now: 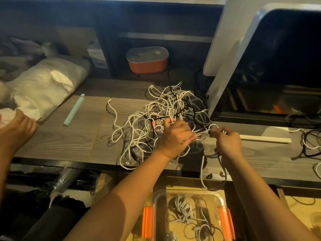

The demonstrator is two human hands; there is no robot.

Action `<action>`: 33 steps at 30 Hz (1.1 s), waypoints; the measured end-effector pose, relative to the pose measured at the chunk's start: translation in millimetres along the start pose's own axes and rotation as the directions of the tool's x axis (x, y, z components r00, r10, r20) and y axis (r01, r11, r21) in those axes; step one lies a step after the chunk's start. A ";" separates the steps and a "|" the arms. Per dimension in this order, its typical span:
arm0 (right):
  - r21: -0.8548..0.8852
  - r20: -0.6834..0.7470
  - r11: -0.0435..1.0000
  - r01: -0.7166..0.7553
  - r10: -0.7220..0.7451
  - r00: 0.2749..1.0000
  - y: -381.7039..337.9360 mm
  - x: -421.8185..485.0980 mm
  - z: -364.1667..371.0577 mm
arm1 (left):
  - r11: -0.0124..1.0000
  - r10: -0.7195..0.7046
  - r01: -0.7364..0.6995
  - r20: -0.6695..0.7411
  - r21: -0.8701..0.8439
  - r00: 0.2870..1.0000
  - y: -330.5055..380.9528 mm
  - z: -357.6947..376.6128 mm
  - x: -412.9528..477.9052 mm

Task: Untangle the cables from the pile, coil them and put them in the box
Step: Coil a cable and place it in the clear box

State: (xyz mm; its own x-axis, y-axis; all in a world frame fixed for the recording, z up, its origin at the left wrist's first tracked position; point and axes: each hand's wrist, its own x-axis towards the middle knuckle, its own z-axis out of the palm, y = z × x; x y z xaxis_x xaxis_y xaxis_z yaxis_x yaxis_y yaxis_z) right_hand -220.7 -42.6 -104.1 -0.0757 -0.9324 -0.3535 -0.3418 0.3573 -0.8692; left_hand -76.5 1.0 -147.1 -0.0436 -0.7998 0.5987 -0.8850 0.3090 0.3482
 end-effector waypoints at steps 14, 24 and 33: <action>-0.198 0.035 0.911 0.361 -0.361 0.932 10.4 -0.9 -9.0 | 0.928 -0.321 0.357 0.257 -0.109 0.912 20.7 -7.9 8.4; -0.219 0.160 0.786 0.578 -0.555 0.816 -3.9 -10.7 -18.1 | 0.851 -0.386 0.468 0.319 -0.239 0.866 29.3 -20.4 22.2; -0.079 -0.121 0.986 0.144 -0.153 0.981 8.1 1.2 -13.3 | 0.988 -0.070 0.074 0.033 -0.136 0.997 23.5 -14.0 -2.4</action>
State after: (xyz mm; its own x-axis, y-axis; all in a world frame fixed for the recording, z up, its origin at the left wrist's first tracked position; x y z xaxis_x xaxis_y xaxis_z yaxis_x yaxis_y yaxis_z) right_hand -236.0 -41.6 -106.9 -0.1351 -0.9757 -0.1724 -0.4223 0.2141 -0.8808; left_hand -90.7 17.3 -130.2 0.0031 -0.8361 0.5485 -0.8147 0.3160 0.4862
